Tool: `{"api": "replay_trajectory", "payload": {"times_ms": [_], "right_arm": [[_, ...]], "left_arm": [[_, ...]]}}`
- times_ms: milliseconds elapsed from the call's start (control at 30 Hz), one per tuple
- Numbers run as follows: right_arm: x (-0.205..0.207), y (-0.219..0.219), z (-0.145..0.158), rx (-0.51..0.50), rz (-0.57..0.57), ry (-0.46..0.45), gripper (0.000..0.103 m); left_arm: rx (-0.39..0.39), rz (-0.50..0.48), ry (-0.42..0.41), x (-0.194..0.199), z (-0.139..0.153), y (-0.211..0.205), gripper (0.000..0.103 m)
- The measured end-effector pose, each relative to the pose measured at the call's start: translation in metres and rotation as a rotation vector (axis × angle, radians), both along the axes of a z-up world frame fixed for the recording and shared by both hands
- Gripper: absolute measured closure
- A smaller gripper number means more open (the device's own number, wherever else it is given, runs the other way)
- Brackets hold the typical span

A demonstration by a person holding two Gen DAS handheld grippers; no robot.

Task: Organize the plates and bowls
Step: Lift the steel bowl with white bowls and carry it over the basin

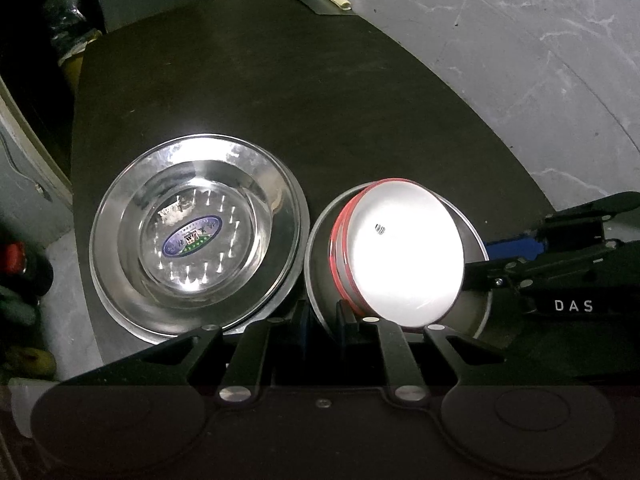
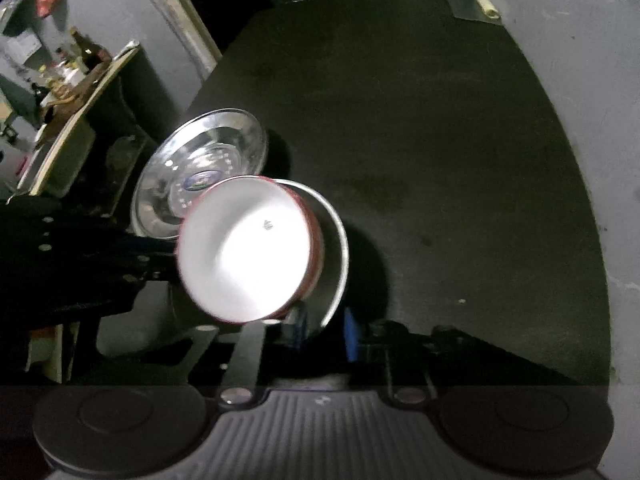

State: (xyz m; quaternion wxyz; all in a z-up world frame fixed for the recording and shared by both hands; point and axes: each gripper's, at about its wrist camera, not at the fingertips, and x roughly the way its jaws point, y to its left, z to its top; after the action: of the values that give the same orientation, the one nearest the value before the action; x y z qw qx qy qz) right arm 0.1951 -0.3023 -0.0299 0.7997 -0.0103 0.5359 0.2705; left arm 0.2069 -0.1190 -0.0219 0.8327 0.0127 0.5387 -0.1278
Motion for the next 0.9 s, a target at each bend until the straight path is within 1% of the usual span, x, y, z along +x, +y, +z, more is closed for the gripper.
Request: {"api": "replay_trajectory", "payload": {"times_ms": [300,567,900], "right_arm": [[-0.002,0.000,0.002,-0.001,-0.008,-0.004,0.082],[-0.005,-0.003,0.004,-0.001,-0.026,-0.013,0.082],[-0.006,-0.006,0.010,0.011,-0.057,-0.042,0.082]], "left_arm": [[-0.014,-0.003,-0.003,0.000,-0.001,0.002,0.089],[-0.030,-0.018,-0.024,-0.001,0.002,0.001,0.089],[-0.053,-0.032,-0.073,-0.002,0.010,0.001,0.089]]}}
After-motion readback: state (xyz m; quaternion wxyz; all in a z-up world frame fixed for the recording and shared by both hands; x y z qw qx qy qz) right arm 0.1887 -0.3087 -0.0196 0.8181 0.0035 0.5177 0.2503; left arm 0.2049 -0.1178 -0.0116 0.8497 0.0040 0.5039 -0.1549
